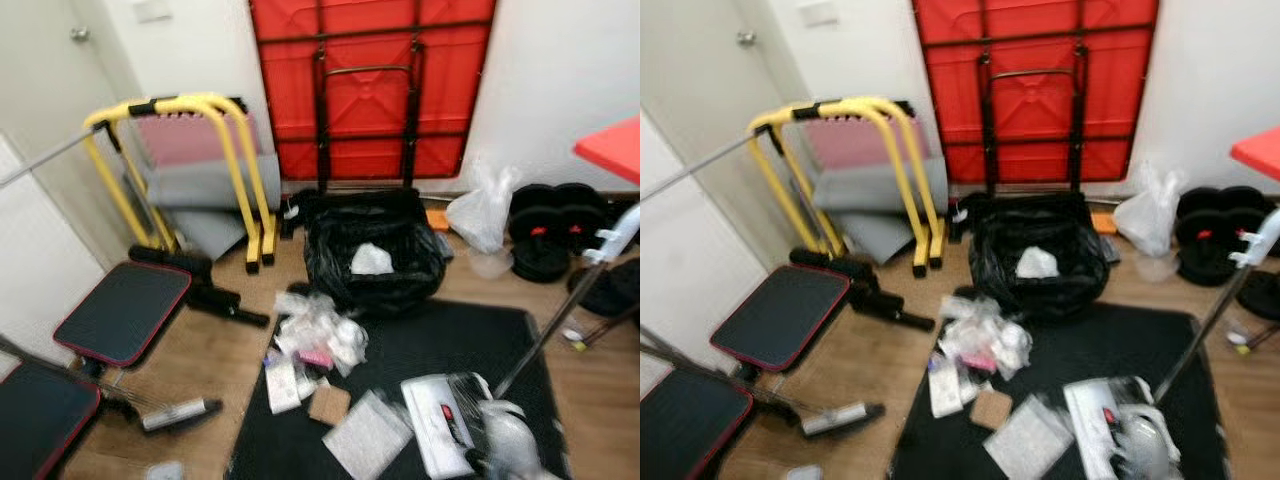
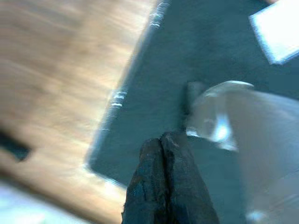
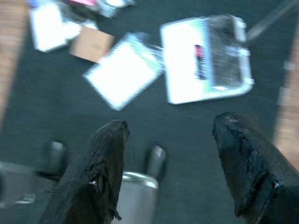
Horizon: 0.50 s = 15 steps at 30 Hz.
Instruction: Sweep floor
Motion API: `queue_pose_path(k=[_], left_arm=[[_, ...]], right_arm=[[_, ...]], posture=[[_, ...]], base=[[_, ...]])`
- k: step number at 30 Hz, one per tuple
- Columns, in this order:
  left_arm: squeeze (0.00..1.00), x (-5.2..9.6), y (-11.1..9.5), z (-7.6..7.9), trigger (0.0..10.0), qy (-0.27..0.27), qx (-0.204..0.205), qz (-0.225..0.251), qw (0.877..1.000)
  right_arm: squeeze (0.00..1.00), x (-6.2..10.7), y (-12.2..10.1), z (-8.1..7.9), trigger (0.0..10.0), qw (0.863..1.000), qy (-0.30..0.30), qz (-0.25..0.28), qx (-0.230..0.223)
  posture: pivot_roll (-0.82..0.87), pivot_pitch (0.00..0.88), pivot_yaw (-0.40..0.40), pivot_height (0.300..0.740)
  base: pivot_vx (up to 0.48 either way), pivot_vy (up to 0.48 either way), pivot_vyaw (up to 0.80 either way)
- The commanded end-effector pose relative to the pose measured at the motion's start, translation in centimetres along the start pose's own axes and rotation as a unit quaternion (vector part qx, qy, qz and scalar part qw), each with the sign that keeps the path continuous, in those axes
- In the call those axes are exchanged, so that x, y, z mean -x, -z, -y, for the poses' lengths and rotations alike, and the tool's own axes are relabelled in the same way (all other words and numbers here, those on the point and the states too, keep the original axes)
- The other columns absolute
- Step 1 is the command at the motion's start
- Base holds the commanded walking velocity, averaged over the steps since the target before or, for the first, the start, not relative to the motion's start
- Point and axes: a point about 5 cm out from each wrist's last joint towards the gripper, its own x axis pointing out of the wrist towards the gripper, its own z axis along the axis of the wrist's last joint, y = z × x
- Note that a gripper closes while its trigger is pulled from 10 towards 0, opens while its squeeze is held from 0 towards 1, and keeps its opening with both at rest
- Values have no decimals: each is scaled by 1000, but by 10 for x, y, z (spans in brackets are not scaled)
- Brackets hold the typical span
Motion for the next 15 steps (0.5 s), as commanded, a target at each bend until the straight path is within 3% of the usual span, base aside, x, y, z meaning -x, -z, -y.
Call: queue_pose_path(k=[1, 11, 15], left_arm=[[0, 0, 1, 2, 10000, -7, -2, -2, 1000], [0, 0, 1, 2, 10000, -7, -1, -2, 1000], [0, 0, 1, 2, 10000, -7, -1, -3, 1000]], right_arm=[[0, 2, 5, 8, 10000, 1000, 10, -7, 1], [0, 2, 4, 7, 10000, 1000, 9, -3, 1], [0, 2, 4, 7, 10000, 1000, 9, -1, 0]], posture=[[-18, 0, 44, 740], [-19, 0, 45, 740], [-20, 0, 45, 740]], base=[[0, 341, 0], [0, 331, 0], [0, 0, 0]])
